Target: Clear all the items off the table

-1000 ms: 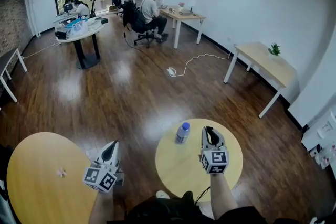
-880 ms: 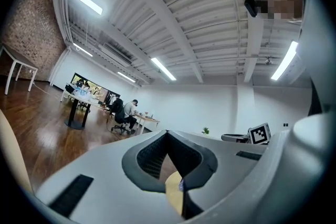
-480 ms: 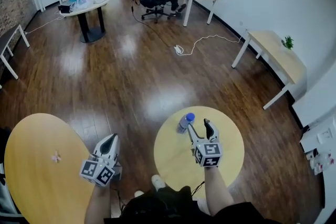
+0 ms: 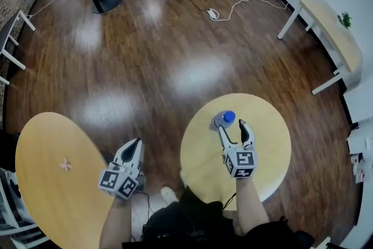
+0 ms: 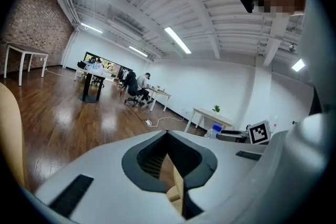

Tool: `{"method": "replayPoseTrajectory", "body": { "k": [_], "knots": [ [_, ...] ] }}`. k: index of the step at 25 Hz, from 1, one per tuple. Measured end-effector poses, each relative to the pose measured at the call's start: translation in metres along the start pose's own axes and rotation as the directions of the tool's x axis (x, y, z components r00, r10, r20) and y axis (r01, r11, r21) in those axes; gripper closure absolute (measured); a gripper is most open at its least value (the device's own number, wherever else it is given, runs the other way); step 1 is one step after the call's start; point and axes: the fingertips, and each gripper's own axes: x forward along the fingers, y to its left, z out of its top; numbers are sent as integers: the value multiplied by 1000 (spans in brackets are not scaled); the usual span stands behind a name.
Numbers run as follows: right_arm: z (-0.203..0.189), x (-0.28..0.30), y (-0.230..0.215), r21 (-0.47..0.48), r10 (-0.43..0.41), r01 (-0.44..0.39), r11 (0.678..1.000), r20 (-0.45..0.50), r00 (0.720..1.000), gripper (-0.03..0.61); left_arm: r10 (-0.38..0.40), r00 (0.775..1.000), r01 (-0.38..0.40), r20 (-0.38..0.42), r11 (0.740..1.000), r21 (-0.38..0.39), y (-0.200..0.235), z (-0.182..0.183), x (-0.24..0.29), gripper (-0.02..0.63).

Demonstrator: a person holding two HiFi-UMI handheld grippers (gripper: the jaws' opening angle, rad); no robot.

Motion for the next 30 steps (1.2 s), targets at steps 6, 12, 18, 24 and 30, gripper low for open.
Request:
{"method": "replayPoseTrajectory", "body": {
  "k": [6, 12, 18, 24, 30],
  "knots": [
    [-14, 22, 4, 26, 33, -32, 999, -14, 999, 224, 12, 998, -15, -65, 999, -34, 6, -27, 5, 613],
    [-16, 35, 7, 28, 48, -48, 998, -20, 999, 224, 24, 996, -28, -82, 998, -49, 11, -34, 5, 612],
    [-15, 42, 6, 29, 47, -47, 998, -1, 999, 224, 34, 994, -41, -99, 997, -67, 15, -42, 4, 612],
    [-19, 38, 7, 17, 47, -47, 999, -10, 999, 235, 42, 994, -50, -97, 996, -79, 19, -45, -2, 612],
    [-5, 23, 6, 4, 37, -37, 999, 11, 999, 238, 45, 997, -50, -66, 996, -77, 21, -31, -7, 613]
  ]
}}
